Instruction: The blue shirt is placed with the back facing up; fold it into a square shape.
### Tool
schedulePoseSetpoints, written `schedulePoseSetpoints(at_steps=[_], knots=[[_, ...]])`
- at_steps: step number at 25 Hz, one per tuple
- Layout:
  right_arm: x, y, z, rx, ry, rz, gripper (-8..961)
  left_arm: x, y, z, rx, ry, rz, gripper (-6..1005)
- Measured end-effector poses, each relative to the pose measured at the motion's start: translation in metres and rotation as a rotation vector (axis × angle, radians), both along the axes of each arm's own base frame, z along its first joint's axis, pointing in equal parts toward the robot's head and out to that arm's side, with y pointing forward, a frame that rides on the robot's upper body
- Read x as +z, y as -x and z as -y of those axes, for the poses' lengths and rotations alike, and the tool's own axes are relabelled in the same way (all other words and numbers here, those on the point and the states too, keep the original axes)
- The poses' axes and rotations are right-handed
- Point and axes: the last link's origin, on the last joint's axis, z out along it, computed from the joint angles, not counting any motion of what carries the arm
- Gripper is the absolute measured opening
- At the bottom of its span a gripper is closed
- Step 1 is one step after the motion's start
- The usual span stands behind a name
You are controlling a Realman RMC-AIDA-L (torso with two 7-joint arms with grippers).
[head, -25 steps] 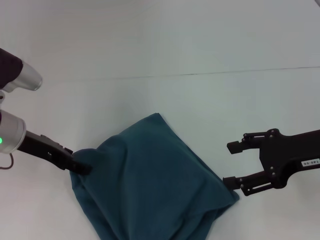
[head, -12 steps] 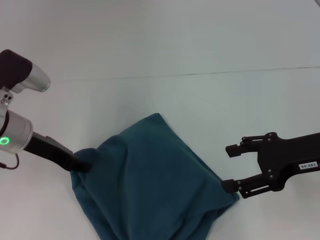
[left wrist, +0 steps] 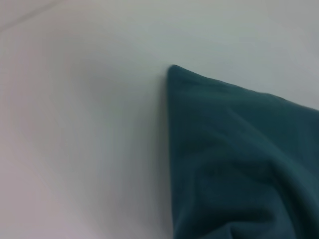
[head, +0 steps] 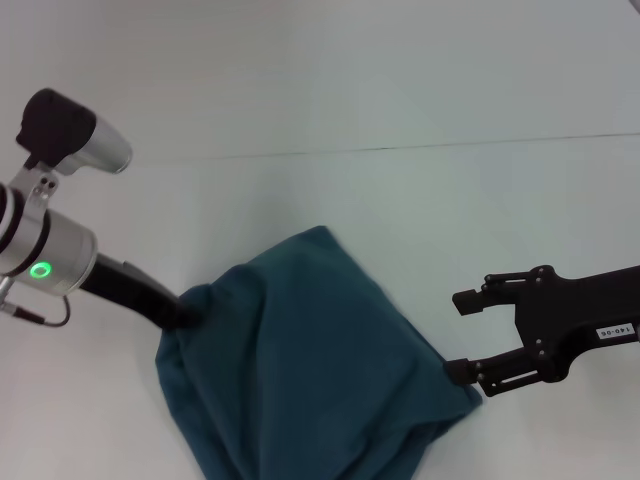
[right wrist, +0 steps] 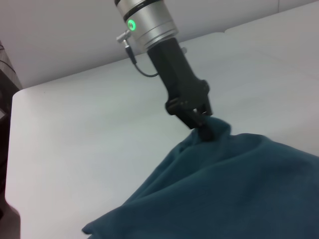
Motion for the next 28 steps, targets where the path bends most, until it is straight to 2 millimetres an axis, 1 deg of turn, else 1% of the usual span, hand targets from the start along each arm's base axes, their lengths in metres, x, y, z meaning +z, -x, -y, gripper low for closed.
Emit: schedulePoseSetpoints(at_steps=[4,6,9,10,11,14,17,21,28], knots=[[0.001,0.000,0.000,0.002,-0.003,0.002,920,-0.004,-0.010,-0.010,-0.017,-0.024,-0.007,66],[0.001,0.000,0.000,0.003,-0.004,0.002,920,-0.005,-0.013,-0.017,-0.019,-0.049,-0.021,46],[0.001,0.001,0.000,0.004,-0.004,0.003,920,-0.003,-0.015,-0.026,-0.020,-0.090,-0.033,47],[0.001,0.001,0.000,0.005,-0.004,0.003,920,0.000,-0.016,-0.032,-0.024,-0.125,-0.039,47],[0.001,0.001,0.000,0.005,-0.004,0.003,920,0.000,-0.016,-0.032,-0.024,-0.125,-0.039,48],[0.001,0.001,-0.001,0.010,-0.005,0.004,920,0.007,-0.022,-0.043,-0.040,-0.176,-0.044,47],[0.001,0.003,-0.002,0.018,-0.006,0.004,920,0.010,-0.026,-0.049,-0.054,-0.202,-0.047,46],[0.000,0.004,-0.002,0.021,-0.004,0.002,920,0.010,-0.031,-0.053,-0.070,-0.217,-0.056,57],[0.000,0.004,-0.002,0.021,-0.001,0.001,920,0.004,-0.031,-0.055,-0.095,-0.243,-0.089,77]])
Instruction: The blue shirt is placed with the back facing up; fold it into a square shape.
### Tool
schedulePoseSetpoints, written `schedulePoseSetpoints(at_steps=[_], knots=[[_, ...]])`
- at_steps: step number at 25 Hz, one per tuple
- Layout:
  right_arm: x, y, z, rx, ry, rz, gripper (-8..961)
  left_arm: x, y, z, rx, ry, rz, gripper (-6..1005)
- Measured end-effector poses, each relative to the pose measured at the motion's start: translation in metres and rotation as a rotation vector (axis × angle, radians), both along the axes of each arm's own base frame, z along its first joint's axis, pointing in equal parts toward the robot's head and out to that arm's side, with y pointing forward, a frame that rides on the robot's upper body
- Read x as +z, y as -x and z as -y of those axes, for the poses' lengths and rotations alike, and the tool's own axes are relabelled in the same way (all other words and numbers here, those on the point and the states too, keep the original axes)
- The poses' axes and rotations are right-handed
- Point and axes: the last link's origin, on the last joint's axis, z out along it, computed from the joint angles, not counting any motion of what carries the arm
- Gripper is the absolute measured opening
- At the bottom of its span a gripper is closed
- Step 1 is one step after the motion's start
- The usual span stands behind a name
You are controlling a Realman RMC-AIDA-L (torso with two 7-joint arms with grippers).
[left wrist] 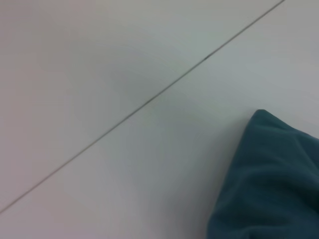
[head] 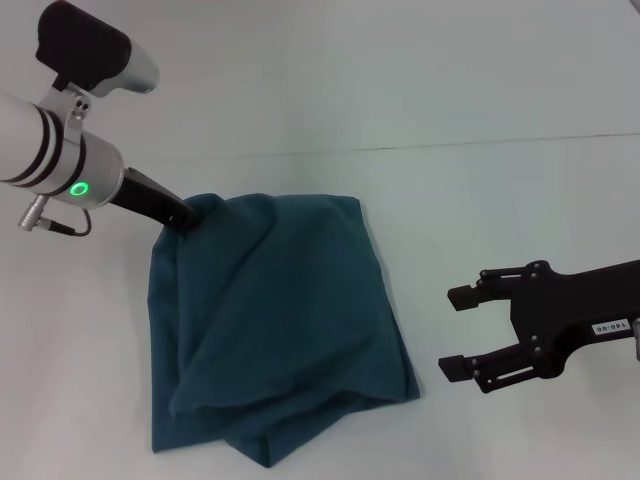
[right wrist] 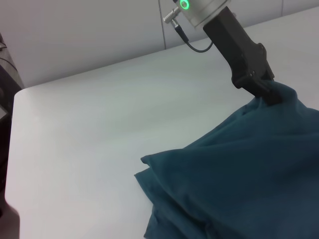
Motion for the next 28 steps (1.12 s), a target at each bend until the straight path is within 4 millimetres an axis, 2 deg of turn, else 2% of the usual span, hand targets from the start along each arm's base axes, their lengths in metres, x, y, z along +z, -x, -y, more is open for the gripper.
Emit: schedulePoseSetpoints(at_steps=[11,15,19,20,21,22,24,28], knots=[[0.000,0.002,-0.003,0.006,-0.008,0.001,919,-0.004,-0.009,0.004,-0.085,-0.061,-0.054,107],[0.000,0.004,-0.005,0.010,-0.014,0.002,919,-0.002,-0.006,0.004,-0.082,-0.067,-0.080,285],[0.000,0.006,-0.007,0.017,-0.017,0.003,919,0.015,-0.001,0.008,-0.031,-0.091,-0.006,510],[0.001,0.007,-0.007,0.021,-0.018,0.004,919,0.021,-0.001,0.012,-0.028,-0.086,0.031,551],[0.002,0.009,-0.008,0.026,-0.022,0.004,919,0.032,-0.004,0.025,-0.035,-0.058,0.128,591],[0.002,0.009,-0.008,0.026,-0.022,0.004,919,0.032,-0.004,0.025,-0.035,-0.058,0.128,632],[0.004,0.012,-0.008,0.036,-0.024,0.006,919,0.039,-0.005,0.039,-0.049,-0.009,0.221,713],[0.008,0.018,-0.005,0.066,-0.014,0.015,919,0.051,-0.001,0.088,-0.118,0.190,0.464,806]])
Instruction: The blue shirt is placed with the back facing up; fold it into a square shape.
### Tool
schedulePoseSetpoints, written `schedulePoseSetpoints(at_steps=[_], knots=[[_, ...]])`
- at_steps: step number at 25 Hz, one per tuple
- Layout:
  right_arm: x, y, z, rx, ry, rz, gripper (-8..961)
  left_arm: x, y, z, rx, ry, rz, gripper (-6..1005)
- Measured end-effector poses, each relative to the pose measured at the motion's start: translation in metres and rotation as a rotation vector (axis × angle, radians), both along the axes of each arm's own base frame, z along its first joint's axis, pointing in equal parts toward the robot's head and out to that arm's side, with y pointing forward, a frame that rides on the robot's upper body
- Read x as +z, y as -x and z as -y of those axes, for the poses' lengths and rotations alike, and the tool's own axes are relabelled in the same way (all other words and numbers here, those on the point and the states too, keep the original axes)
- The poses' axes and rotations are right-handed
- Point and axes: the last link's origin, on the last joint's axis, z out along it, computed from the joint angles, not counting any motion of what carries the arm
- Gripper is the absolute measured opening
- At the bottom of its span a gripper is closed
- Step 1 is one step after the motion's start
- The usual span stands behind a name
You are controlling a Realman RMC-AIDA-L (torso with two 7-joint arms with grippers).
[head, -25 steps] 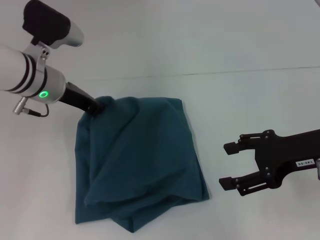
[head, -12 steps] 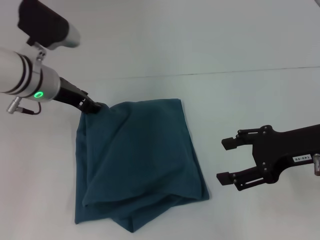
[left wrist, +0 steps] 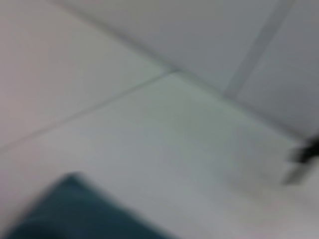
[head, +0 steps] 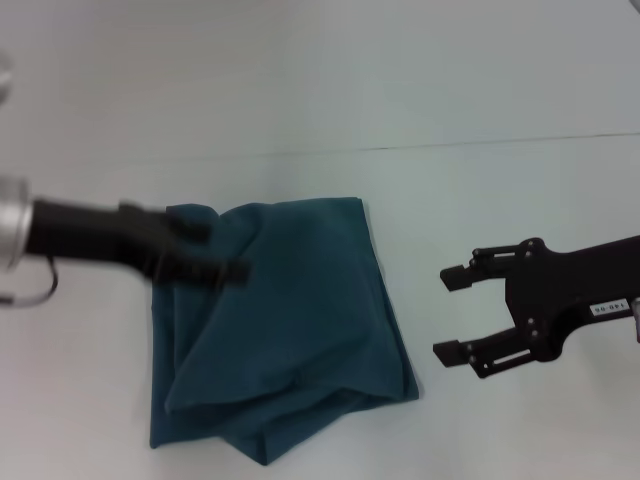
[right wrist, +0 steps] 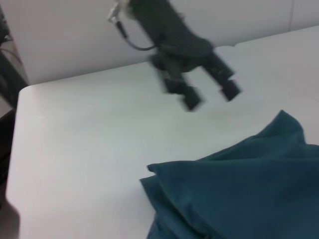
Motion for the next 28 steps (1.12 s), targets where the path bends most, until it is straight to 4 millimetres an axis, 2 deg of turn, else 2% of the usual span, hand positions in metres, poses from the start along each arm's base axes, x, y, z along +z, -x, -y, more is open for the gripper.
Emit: schedulePoseSetpoints(at_steps=[1,2,3,5,8,10,15,28], knots=[[0.001,0.001,0.001,0.008,0.007,0.003,919,0.002,0.003,0.013,-0.027,0.044,0.054,823],[0.002,0.003,0.003,0.015,0.011,0.007,919,0.002,0.003,0.013,-0.027,0.044,0.054,840],[0.003,0.003,0.005,0.020,0.019,0.010,919,0.003,0.013,0.041,-0.072,0.136,0.156,858],[0.004,0.004,0.008,0.026,0.036,0.016,919,0.001,0.023,0.057,-0.081,0.185,0.208,892],[0.005,0.003,0.014,0.027,0.070,0.030,919,-0.004,0.039,0.073,-0.060,0.226,0.251,944],[0.005,0.000,0.016,0.017,0.087,0.048,919,-0.007,0.046,0.081,-0.051,0.237,0.265,942],[0.005,-0.001,0.018,-0.001,0.111,0.072,920,-0.009,0.052,0.086,-0.053,0.230,0.266,939],[0.007,-0.006,0.016,-0.036,0.075,0.059,920,-0.013,0.062,0.078,-0.033,0.168,0.212,938]])
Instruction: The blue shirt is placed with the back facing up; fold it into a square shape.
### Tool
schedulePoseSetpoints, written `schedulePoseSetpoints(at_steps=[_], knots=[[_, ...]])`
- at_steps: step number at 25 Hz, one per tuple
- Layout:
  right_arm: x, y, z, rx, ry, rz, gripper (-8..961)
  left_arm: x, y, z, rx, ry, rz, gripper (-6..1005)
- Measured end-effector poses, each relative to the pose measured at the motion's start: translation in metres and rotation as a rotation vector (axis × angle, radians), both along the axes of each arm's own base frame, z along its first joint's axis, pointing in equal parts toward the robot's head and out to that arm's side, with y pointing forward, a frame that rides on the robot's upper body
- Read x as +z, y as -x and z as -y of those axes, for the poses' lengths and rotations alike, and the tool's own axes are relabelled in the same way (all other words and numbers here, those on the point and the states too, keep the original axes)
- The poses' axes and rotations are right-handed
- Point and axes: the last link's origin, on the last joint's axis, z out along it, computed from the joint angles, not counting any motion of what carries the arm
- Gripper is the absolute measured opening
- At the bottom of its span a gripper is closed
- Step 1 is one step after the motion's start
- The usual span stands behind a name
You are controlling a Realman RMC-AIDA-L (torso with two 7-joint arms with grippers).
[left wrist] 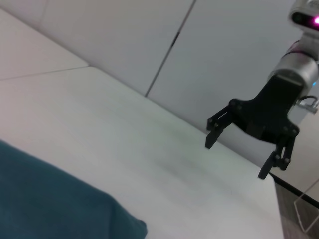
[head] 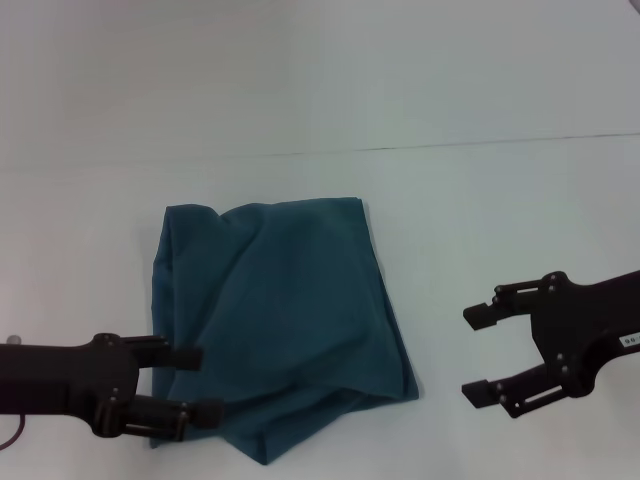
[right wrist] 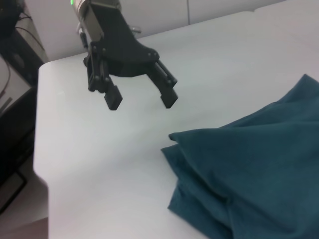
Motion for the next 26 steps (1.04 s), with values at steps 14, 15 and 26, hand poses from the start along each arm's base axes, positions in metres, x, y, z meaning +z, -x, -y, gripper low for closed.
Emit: schedulePoseSetpoints(at_steps=[14,15,26], knots=[[-0.001,0.003,-0.003,0.007,-0.013,-0.008,920,-0.002,0.012,0.001,0.028,-0.033,-0.017,938],[-0.001,0.004,-0.003,0.008,-0.013,-0.009,920,-0.002,0.012,0.001,0.026,-0.033,-0.017,938],[-0.002,0.005,-0.004,0.012,-0.015,-0.016,920,-0.004,0.014,0.003,0.023,-0.040,-0.017,938]])
